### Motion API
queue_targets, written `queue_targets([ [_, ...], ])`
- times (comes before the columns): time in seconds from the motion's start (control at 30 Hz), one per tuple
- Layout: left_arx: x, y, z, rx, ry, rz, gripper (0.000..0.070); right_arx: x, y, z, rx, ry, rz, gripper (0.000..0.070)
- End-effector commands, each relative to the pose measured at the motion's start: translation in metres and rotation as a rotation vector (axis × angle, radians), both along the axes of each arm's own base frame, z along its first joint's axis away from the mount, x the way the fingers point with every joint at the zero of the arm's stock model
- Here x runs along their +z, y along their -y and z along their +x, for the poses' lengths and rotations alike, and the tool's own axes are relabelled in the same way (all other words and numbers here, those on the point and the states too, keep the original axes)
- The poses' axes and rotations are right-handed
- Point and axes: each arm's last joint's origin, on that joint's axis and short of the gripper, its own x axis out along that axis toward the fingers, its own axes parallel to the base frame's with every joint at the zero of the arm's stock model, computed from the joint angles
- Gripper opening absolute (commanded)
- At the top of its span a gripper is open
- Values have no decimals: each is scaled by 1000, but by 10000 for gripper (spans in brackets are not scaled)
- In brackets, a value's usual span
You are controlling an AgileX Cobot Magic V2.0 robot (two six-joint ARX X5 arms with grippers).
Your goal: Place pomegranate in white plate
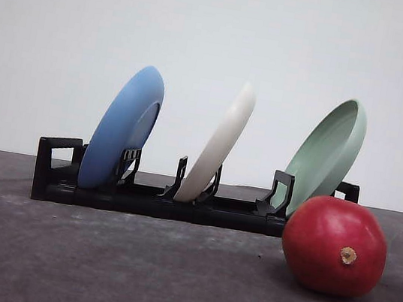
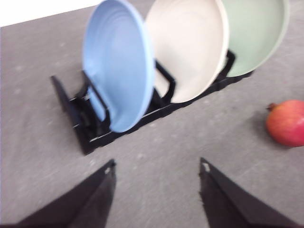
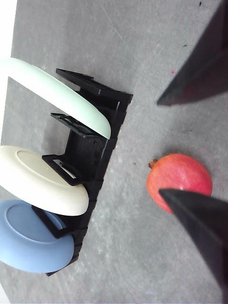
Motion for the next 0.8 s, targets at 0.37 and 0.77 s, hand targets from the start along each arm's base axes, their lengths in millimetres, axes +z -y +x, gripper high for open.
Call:
queue_targets([
  [0.37,7,45,24,-200,87,-45,359,6,0,0,11,32,-2,386],
  [0.77,-14,124,67,-219,174,-27,360,6,0,0,11,32,-2,386],
])
